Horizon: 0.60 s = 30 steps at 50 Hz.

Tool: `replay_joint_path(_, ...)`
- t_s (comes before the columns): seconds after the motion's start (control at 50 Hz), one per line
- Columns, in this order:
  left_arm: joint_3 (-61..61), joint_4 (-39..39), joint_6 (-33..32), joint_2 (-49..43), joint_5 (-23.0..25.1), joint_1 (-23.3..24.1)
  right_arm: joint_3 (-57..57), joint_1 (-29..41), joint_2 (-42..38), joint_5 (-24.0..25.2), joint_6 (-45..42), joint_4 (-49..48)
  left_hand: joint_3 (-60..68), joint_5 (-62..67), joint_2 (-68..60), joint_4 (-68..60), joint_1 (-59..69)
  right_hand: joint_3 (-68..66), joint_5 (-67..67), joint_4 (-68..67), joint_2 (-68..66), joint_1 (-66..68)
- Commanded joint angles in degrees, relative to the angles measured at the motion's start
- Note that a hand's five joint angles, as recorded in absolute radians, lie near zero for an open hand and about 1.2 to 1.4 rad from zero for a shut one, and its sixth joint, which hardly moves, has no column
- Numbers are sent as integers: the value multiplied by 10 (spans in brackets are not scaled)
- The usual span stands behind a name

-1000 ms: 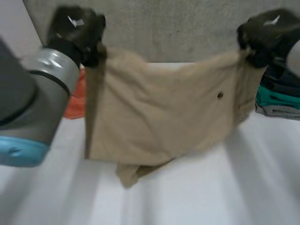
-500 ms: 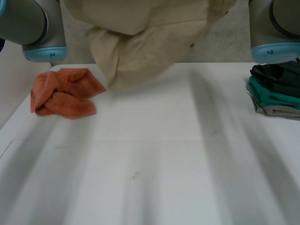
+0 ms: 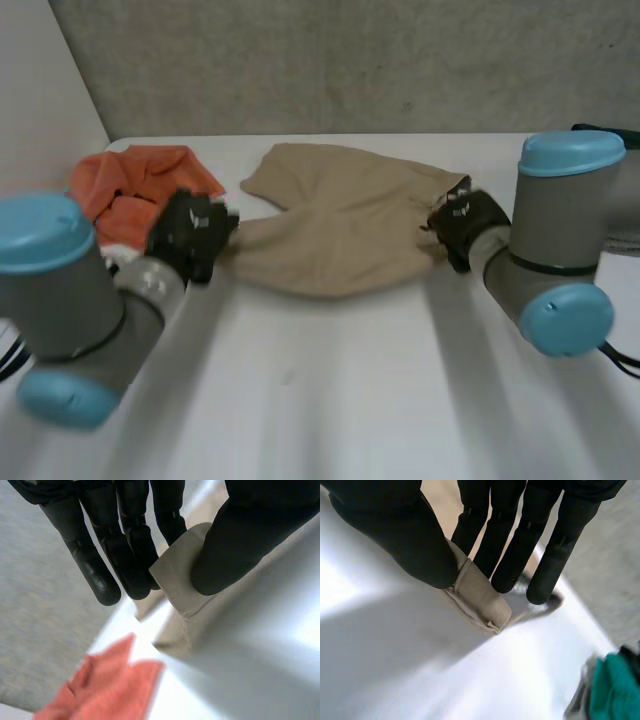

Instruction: Fold the laundry.

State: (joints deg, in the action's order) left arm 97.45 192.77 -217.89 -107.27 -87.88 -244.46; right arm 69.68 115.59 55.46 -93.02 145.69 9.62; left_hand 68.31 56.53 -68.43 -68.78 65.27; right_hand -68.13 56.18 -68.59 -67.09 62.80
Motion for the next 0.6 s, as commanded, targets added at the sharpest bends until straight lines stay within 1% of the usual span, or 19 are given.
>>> replay_joint_path(0.02,131,-200,-93,201,-41,35,139,-5,181,2,-101,165,117,135,-116,-112,147,-119,138,-114,-129,172)
replay_joint_path(0.04,142,-227,-98,223,-42,37,156,-6,203,3,-119,183,117,135,-116,-112,147,-119,138,-114,-129,172)
replay_joint_path(0.06,160,-278,-107,266,-40,43,191,-6,246,6,-151,215,117,135,-116,-112,147,-119,138,-114,-129,172)
replay_joint_path(0.12,168,-342,-120,307,-24,57,237,-6,302,16,-197,245,117,135,-116,-112,147,-119,138,-114,-129,172)
replay_joint_path(0.14,165,-365,-127,316,-6,62,257,-6,329,33,-218,249,117,135,-116,-112,147,-119,138,-114,-129,172)
replay_joint_path(0.2,149,-355,-134,305,16,62,271,-6,343,64,-231,248,117,135,-116,-112,147,-119,138,-114,-129,172)
replay_joint_path(0.22,137,-333,-135,280,22,62,271,-7,332,85,-224,248,117,135,-116,-112,147,-119,138,-114,-129,172)
replay_joint_path(0.26,122,-302,-135,241,21,61,264,-9,307,97,-209,244,117,135,-116,-112,147,-119,138,-114,-129,172)
replay_joint_path(0.28,98,-265,-135,193,18,61,247,-12,271,99,-185,231,117,135,-116,-112,147,-119,138,-114,-129,172)
replay_joint_path(0.34,48,-211,-134,122,3,61,209,-12,215,90,-137,198,117,135,-116,-112,147,-119,138,-114,-129,172)
replay_joint_path(0.36,10,-176,-134,74,-6,61,184,-13,186,79,-110,174,117,135,-116,-112,147,-119,138,-114,-129,172)
replay_joint_path(0.42,-58,-121,-133,6,-23,62,145,-15,149,56,-79,136,117,135,-116,-112,147,-119,138,-114,-129,172)
replay_joint_path(0.44,-113,-85,-133,-34,-33,63,117,-17,127,37,-66,110,117,135,-116,-112,147,-119,138,-114,-129,172)
replay_joint_path(0.5,-199,-40,-134,-98,-41,65,79,-18,97,6,-54,73,117,135,-116,-112,147,-119,138,-114,-129,172)
replay_joint_path(0.52,-257,-19,-133,-143,-44,60,58,-18,76,-15,-53,50,117,135,-116,-112,147,-119,138,-114,-129,172)
replay_joint_path(0.58,-345,7,-130,-212,-41,61,28,-18,48,-39,-55,17,117,135,-116,-112,147,-119,138,-114,-129,172)
replay_joint_path(0.6,-401,18,-133,-251,-45,59,8,-17,30,-53,-57,-5,117,135,-116,-112,147,-119,138,-114,-129,172)
